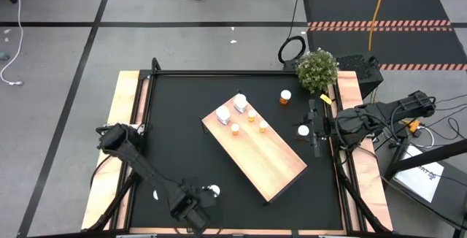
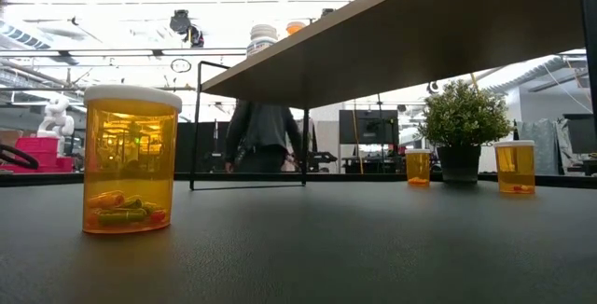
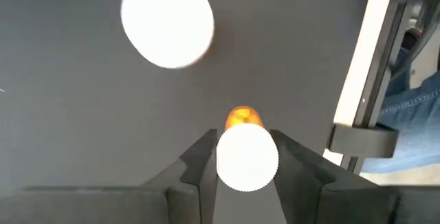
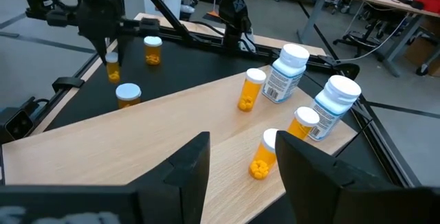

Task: Pick and place medicine bottles onto shelf by color
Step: Put the small orange pill bottle on the shelf aligned with the other small orange pill bottle

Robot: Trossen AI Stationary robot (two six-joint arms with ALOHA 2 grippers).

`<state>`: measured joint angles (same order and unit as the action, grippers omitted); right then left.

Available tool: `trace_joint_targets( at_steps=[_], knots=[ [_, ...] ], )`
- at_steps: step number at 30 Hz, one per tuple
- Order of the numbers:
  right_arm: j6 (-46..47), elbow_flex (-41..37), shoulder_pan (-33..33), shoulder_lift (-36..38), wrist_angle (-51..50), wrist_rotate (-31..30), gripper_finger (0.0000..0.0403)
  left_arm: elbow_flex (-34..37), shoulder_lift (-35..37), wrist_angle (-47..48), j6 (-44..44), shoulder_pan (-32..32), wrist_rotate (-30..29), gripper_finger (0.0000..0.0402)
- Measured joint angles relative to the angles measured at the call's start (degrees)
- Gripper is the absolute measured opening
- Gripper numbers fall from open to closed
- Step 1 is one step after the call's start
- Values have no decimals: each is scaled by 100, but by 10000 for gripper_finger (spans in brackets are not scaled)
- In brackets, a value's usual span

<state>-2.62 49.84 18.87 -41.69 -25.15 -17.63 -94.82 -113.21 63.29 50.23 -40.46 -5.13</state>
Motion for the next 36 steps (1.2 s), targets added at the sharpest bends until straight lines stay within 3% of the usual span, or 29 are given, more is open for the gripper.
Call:
trace_joint_targets(
  at_steps=[5,12,20,36],
  knots=[
    [1,0,0,0,-84,0,160,-772,2,586,-880,425,-1,132],
    [-3,0,0,2,-147,0,160,-1890,2,1370,-1907,964,-223,119],
    [-21,0,0,2,-173,-1,160,-2916,2,1495,-3128,1549,-593,128],
    [-21,2,0,2,-347,-2,160,-3600,0,1256,-5527,2785,-675,131]
  ],
)
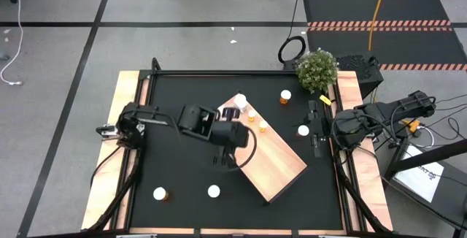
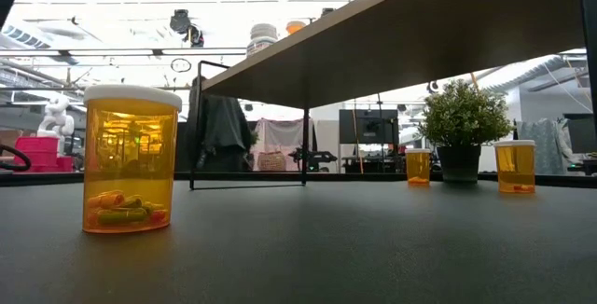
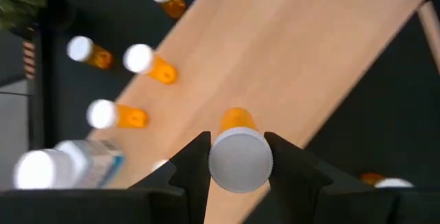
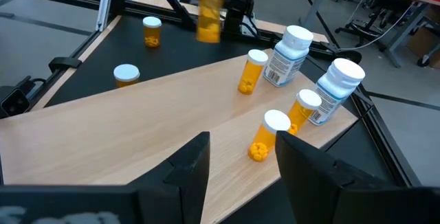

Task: Pick and place medicine bottles onto shelf by color
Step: Put the small orange pill bottle on the shelf aligned with the other small orange pill bottle

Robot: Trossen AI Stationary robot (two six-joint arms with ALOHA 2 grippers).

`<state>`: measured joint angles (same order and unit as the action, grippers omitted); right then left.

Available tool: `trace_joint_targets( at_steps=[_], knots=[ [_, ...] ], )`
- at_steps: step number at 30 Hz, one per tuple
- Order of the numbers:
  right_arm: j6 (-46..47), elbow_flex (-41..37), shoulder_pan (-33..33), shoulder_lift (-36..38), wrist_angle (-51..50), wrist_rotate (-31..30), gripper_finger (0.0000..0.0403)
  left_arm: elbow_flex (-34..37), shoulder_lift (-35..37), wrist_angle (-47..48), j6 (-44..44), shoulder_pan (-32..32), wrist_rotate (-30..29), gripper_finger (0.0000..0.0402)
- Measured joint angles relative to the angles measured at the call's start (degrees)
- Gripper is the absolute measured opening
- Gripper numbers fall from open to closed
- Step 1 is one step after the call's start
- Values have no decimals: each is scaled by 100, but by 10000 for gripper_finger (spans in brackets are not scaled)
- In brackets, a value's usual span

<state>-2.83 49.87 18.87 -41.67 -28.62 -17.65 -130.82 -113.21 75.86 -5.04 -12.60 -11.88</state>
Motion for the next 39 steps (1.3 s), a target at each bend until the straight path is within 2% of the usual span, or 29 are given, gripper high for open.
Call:
trace_joint_targets(
  at_steps=[8,15,28,39],
  knots=[
    [-2,0,0,0,2,-13,160,0,0,-431,-572,402,116,131],
    [-87,0,-2,0,3,-21,160,0,0,-667,-969,438,173,131],
    [-90,-2,-2,0,6,-26,160,0,-2,-875,-1131,450,127,131],
    [-90,0,-4,0,-3,-26,160,9,-441,-325,-944,546,182,131]
  ],
)
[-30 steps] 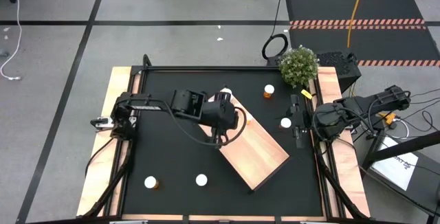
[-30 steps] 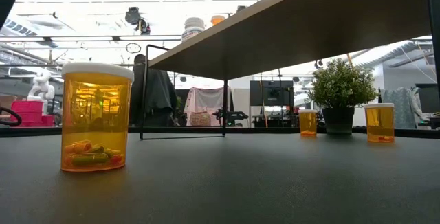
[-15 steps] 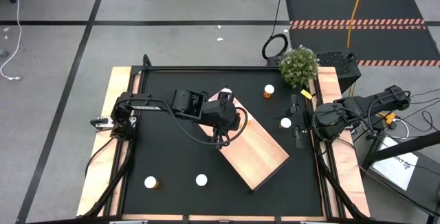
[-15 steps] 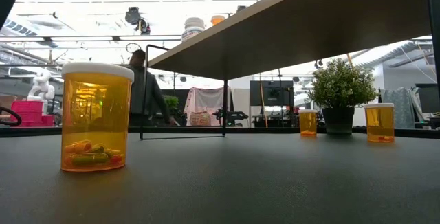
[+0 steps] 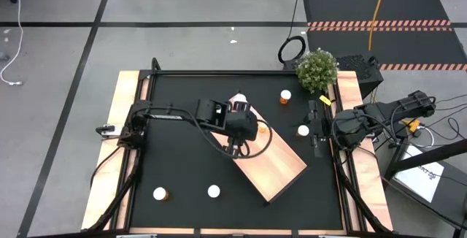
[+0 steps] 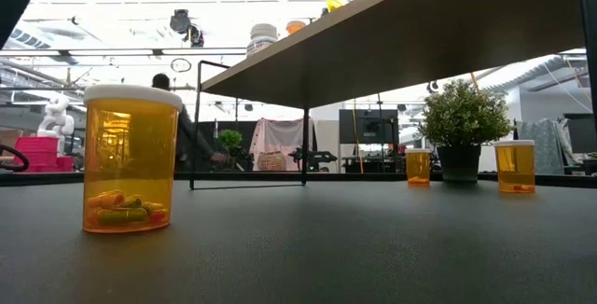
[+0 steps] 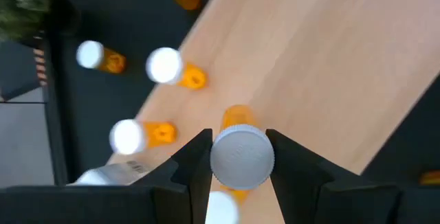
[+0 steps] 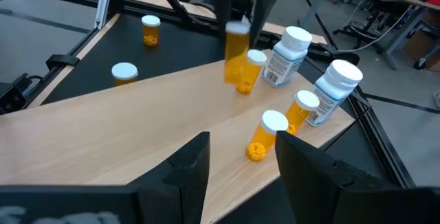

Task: Pick and place medicine bottles onto shelf by color
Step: Put the small orange pill bottle on the shelf aligned with the other small orange pill bottle

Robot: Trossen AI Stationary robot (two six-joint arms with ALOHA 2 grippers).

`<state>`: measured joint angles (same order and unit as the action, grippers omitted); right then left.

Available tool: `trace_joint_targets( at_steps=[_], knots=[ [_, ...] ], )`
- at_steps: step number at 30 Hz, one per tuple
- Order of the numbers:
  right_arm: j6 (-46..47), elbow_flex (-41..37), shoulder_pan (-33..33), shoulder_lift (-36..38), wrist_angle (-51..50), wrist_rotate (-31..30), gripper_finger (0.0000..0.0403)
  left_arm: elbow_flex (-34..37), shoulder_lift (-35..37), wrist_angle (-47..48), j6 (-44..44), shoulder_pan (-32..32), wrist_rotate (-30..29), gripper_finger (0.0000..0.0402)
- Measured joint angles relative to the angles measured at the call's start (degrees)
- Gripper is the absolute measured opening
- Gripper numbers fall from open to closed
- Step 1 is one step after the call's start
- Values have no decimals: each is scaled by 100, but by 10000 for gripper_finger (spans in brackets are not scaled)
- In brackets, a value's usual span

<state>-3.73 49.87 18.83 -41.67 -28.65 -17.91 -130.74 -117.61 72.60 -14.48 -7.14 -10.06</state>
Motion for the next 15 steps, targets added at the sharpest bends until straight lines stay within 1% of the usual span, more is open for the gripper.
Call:
trace_joint_targets(
  at_steps=[8,15],
  knots=[
    [0,-1,0,0,-52,0,160,0,-191,257,131,-79,40,131],
    [0,-2,0,0,-54,0,160,126,-243,175,234,-83,54,131]
  ],
)
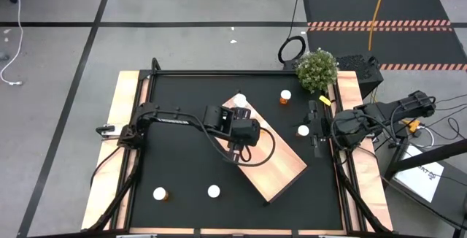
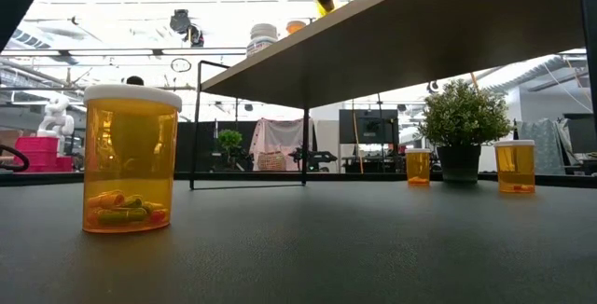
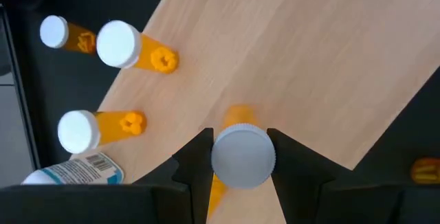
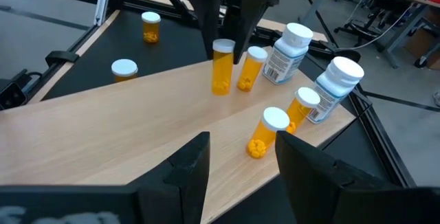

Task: Pick and place medicine bottles onto shelf by color
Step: Put the small orange pill bottle on the shelf aligned with the other small orange pill bottle

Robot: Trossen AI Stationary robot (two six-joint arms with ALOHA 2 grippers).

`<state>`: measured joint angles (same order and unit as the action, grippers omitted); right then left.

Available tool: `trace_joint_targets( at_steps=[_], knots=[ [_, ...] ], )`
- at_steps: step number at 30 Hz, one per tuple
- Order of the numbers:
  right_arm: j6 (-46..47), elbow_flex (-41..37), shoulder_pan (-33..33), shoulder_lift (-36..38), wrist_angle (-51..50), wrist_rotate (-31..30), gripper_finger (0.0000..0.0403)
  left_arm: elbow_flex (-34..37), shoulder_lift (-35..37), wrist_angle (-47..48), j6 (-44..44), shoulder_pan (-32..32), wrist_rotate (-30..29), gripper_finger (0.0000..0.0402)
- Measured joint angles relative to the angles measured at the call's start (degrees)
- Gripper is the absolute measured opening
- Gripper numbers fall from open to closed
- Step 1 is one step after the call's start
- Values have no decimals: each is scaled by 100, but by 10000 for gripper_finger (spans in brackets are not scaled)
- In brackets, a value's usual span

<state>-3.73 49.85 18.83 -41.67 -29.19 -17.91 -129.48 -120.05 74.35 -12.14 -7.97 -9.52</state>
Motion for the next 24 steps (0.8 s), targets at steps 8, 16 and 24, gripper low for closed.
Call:
trace_joint_targets(
  at_steps=[8,16,24],
  knots=[
    [0,0,2,-1,0,1,160,318,0,-104,-13,0,0,131],
    [1,0,2,-2,0,2,160,337,0,-112,-11,0,0,132],
    [2,0,2,0,0,2,160,337,-24,-178,64,11,52,162]
  ],
)
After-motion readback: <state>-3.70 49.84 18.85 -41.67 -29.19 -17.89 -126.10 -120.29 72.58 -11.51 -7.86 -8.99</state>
